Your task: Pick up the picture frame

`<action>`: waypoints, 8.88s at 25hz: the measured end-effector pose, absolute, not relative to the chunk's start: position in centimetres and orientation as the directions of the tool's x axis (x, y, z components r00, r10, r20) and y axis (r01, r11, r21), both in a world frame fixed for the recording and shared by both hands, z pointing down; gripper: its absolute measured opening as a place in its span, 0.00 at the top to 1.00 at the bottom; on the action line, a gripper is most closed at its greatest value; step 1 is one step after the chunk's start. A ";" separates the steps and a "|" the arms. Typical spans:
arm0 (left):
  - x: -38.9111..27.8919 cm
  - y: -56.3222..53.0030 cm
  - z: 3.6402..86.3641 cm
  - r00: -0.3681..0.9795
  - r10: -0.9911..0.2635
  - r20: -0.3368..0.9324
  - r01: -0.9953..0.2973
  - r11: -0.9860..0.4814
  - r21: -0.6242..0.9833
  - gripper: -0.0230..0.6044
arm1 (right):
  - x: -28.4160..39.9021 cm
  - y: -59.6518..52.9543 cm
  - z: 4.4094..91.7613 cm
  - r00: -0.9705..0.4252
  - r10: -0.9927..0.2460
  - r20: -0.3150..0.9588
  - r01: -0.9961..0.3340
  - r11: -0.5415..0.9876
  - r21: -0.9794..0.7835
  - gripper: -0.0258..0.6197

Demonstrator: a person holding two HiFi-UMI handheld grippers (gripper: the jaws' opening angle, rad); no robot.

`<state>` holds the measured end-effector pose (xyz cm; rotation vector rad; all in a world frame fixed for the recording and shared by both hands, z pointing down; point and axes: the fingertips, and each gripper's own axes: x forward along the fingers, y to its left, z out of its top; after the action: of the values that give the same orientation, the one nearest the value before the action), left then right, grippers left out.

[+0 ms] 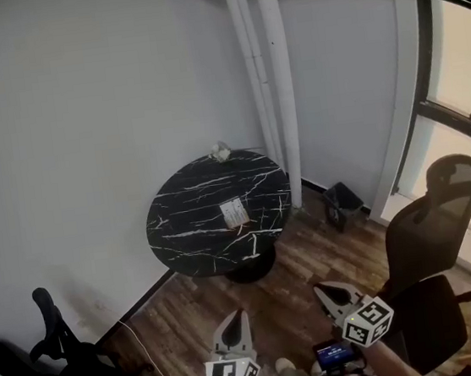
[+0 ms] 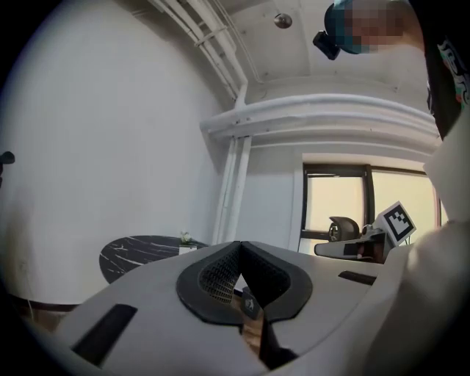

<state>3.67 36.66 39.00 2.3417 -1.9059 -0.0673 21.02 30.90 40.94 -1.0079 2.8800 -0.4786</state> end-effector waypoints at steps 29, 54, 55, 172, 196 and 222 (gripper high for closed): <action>-7.1 10.8 42.3 0.198 -0.978 0.071 -0.975 -0.189 0.119 0.94 | 9.7 7.4 44.2 -0.789 -0.596 0.152 -0.611 0.732 -0.300 0.93; -13.2 -4.0 46.2 0.313 -0.943 0.117 -0.943 -0.293 0.160 0.94 | 2.2 -5.1 44.7 -0.804 -0.579 0.138 -0.594 0.766 -0.245 0.93; -13.4 -4.2 46.3 0.307 -0.944 0.122 -0.945 -0.287 0.157 0.94 | 2.1 -5.3 45.0 -0.803 -0.577 0.148 -0.595 0.767 -0.239 0.93; -11.1 -11.6 51.3 0.482 -0.844 0.236 -0.851 -0.387 0.354 0.86 | -3.9 -11.1 57.1 -0.791 -0.266 0.551 -0.373 0.923 -0.089 0.75; -10.4 -9.9 46.1 0.507 -0.827 0.242 -0.826 -0.386 0.410 0.86 | -2.6 -8.5 51.0 -0.847 -0.296 0.443 -0.437 0.861 -0.261 0.76; -9.4 -6.3 43.9 0.462 -0.854 0.241 -0.847 -0.343 0.407 0.86 | -1.4 -4.7 48.9 -0.873 -0.284 0.397 -0.420 0.851 -0.316 0.76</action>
<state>-9.42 -6.29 43.92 2.2387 -1.4168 -0.0191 -1.42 -4.69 48.88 -0.6574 3.3474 -0.7086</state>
